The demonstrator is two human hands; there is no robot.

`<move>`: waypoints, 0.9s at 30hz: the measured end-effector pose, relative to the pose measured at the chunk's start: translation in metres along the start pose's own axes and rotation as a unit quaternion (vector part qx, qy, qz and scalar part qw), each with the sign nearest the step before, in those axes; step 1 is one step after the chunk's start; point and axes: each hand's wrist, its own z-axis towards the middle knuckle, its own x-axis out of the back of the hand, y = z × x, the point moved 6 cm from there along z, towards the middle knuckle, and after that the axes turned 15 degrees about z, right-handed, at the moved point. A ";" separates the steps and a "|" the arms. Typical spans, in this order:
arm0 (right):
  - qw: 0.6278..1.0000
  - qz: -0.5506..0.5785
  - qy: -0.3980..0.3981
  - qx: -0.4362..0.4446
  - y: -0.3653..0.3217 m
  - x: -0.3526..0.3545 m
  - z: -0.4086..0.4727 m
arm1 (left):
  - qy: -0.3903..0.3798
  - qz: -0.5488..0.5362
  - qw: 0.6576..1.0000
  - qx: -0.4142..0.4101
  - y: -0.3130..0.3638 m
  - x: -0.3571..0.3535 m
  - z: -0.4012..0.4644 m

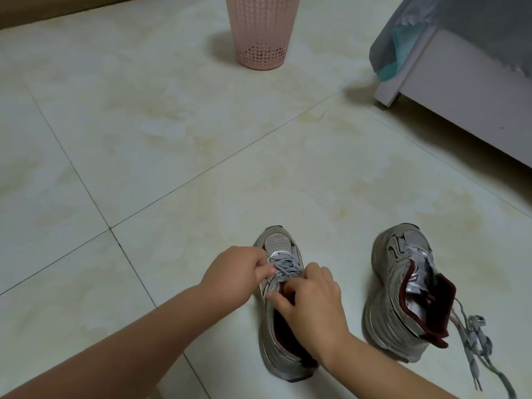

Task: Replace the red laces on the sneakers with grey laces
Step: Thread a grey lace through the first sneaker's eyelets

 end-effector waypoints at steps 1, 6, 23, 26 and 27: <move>1.000 0.019 0.002 -0.011 0.001 0.001 0.002 | -0.019 -0.068 0.997 0.020 -0.003 -0.005 0.000; 0.992 0.121 0.008 -0.040 0.007 0.003 0.004 | -0.118 -0.387 0.909 0.105 -0.010 -0.026 -0.009; 0.952 0.300 -0.008 -0.066 0.029 -0.009 0.002 | -0.085 -0.278 0.953 0.087 -0.006 -0.040 -0.007; 0.953 0.296 -0.014 -0.064 0.028 -0.009 0.003 | -0.064 -0.225 0.970 0.062 -0.002 -0.037 -0.006; 0.954 0.293 -0.016 -0.064 0.028 -0.009 0.003 | -0.061 -0.201 0.976 0.049 0.000 -0.036 -0.005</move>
